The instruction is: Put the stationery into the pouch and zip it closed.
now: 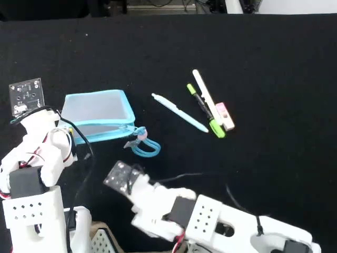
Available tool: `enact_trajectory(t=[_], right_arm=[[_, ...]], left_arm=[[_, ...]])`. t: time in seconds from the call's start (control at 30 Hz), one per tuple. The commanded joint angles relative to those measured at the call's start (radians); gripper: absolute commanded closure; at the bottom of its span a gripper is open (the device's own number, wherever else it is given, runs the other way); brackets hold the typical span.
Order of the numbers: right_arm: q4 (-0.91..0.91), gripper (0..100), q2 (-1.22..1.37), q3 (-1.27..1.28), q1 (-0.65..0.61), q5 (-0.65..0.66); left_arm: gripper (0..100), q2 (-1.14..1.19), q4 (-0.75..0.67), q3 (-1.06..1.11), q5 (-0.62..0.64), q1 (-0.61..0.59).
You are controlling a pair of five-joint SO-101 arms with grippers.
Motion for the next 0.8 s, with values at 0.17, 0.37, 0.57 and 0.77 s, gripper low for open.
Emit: enact_trajectory(t=[0.17, 0.37, 0.57, 0.77], right_arm=[[-0.232, 69.8, 0.033, 0.13, -0.034, -0.011], [-0.213, 71.7, 0.036, 0.116, 0.098, -0.005], [-0.078, 85.2, 0.036, 0.056, 0.123, 0.066], [-0.023, 85.3, 0.036, 0.03, 0.13, 0.061]], left_arm=[[97, -0.009, -0.018, -0.028, -0.008, -0.01], [97, -0.009, -0.018, -0.027, -0.008, -0.012], [97, -0.009, -0.018, -0.03, -0.008, -0.012], [97, -0.009, -0.018, -0.03, -0.008, -0.012]])
